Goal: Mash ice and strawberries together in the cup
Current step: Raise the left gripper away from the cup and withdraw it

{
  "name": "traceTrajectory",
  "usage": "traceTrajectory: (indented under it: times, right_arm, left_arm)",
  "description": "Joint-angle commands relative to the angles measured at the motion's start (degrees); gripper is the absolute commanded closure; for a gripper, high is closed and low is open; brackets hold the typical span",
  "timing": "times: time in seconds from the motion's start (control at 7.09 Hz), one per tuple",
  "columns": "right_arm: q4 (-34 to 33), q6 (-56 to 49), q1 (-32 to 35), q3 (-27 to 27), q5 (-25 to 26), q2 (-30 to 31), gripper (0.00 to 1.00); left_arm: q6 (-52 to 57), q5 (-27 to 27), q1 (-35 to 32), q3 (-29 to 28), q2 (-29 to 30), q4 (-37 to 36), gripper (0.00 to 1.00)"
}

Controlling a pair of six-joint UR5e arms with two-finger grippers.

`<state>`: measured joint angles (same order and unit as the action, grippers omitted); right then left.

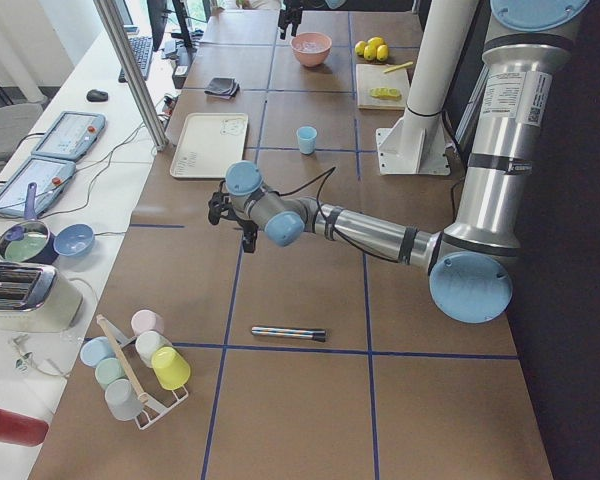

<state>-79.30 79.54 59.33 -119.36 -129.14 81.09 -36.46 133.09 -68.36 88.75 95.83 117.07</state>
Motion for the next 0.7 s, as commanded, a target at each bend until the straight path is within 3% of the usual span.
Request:
traceTrajectory:
  times: [0.0, 0.14, 0.56]
  right_arm:
    - [-0.1, 0.0, 0.0, -1.1, -0.1, 0.2, 0.00]
    - [-0.1, 0.0, -0.1, -1.0, 0.0, 0.2, 0.00]
    - [0.0, 0.2, -0.1, -1.1, 0.0, 0.1, 0.00]
  left_arm:
    - [2.9, -7.7, -0.3, -4.4, -1.2, -0.6, 0.06]
    - [10.9, -7.6, -0.7, -8.6, -1.3, -0.3, 0.06]
    - [10.5, -7.1, -0.5, -11.9, -2.7, 3.4, 0.06]
